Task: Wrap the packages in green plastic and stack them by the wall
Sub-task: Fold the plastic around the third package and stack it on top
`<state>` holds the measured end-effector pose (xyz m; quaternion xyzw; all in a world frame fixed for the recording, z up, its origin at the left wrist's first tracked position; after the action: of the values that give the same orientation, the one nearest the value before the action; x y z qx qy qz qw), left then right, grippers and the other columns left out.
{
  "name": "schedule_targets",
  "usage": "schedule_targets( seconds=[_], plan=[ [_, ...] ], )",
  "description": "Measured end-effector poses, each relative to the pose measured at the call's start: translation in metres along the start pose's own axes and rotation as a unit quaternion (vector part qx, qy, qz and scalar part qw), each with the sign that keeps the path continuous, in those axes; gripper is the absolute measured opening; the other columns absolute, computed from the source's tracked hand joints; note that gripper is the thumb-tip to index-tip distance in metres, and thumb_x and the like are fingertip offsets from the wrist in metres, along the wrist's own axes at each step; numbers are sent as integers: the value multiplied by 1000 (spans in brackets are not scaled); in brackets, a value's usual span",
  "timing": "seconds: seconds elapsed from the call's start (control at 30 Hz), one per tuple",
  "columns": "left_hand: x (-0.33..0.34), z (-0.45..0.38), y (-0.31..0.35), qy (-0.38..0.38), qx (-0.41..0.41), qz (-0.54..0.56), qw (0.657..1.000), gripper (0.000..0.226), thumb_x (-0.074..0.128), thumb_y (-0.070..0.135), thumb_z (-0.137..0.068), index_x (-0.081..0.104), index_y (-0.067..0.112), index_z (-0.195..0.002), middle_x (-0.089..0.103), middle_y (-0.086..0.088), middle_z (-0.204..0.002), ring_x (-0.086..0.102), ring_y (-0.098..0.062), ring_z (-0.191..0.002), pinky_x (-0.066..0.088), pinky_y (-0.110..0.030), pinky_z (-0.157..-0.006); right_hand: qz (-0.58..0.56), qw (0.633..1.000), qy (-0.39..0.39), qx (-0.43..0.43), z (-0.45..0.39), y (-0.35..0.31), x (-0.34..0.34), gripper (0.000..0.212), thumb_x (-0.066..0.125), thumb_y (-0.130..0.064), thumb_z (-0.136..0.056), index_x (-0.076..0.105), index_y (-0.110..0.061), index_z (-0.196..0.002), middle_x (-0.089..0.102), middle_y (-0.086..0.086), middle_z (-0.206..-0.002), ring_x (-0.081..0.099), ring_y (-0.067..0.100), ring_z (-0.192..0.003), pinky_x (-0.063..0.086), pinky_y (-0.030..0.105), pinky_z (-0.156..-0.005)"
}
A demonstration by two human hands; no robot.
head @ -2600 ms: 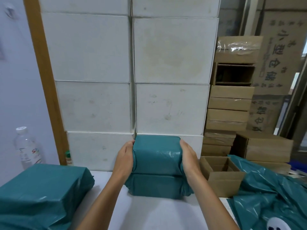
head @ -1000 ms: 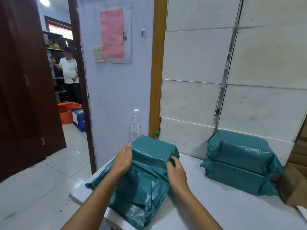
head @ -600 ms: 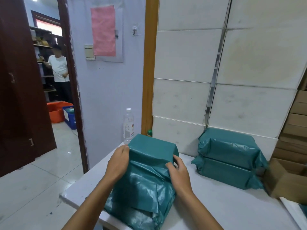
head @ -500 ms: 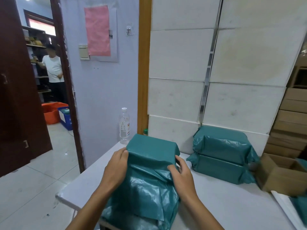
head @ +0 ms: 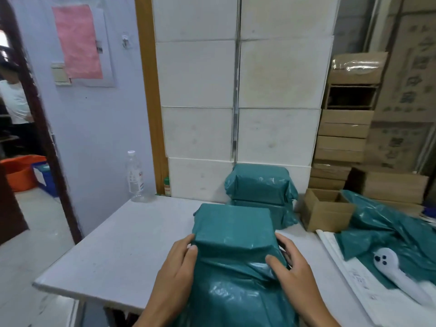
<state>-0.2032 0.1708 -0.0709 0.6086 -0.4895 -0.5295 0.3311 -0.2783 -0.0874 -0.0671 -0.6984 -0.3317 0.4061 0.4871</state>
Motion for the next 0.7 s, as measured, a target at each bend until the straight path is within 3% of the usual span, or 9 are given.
schedule_targets(
  seconds=[0.13, 0.23, 0.3, 0.4, 0.47, 0.6, 0.7],
  plan=[
    [45, 1, 22, -52, 22, 2, 998, 30, 39, 38, -111, 50, 47, -137, 51, 36, -133, 42, 30, -118, 36, -20, -105, 14, 999, 40, 6, -8, 12, -38, 47, 68, -4, -95, 61, -44, -120, 71, -41, -104, 63, -23, -98, 50, 5, -73],
    [70, -9, 25, -78, 27, -5, 997, 39, 38, 37, -112, 48, 36, -149, 52, 23, -144, 48, 11, -128, 31, -19, -108, 21, 999, 42, 11, -21, 23, -55, 45, 67, -7, -96, 60, -40, -126, 66, -30, -118, 65, -7, -109, 48, 14, -80],
    [78, -14, 23, -107, 24, -23, 994, 38, 39, 34, -112, 45, 39, -149, 48, 19, -147, 45, 2, -134, 30, -20, -109, 26, 999, 23, 17, -29, 29, -61, 46, 69, -9, -96, 59, -34, -133, 64, -28, -123, 63, 3, -119, 47, 15, -84],
    [79, -18, 23, -132, 51, -44, 989, 35, 43, 31, -112, 39, 57, -135, 47, 32, -139, 46, 1, -136, 34, -23, -113, 63, 997, -13, 36, -32, 37, -69, 61, 70, -41, -88, 53, -37, -146, 62, -22, -138, 59, 9, -130, 51, 32, -102],
    [72, -18, 21, -121, 91, -94, 984, 40, 49, 30, -109, 36, 57, -135, 39, 41, -133, 42, 4, -132, 33, -24, -114, 132, 991, -11, 26, -31, 39, -75, 72, 64, -56, -85, 44, -41, -153, 51, -22, -152, 51, 9, -139, 45, 43, -114],
    [65, -33, 15, -73, 227, -241, 941, 58, 66, 36, -98, 47, 31, -153, 40, 21, -154, 33, -1, -144, 28, -27, -121, 306, 942, 23, -134, -24, 29, -67, 69, 68, -46, -94, 41, -35, -156, 39, -21, -157, 30, 4, -151, 28, 37, -125],
    [82, -54, 20, -103, 311, -307, 894, 61, 66, 43, -92, 55, 23, -149, 51, 4, -157, 44, -19, -146, 39, -41, -120, 414, 878, 24, -238, -33, 27, -42, 75, 65, -58, -87, 51, -25, -153, 50, -6, -158, 38, 20, -153, 26, 45, -126]
  ],
)
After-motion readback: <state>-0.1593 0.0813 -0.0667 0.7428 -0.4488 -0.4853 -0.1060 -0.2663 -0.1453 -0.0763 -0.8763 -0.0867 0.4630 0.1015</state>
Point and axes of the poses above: each hand's wrist, its own z-axis away from the middle knuckle, its own x-axis out of the palm, y = z × x, the point moved 1 cm from there along -z, towards the middle knuckle
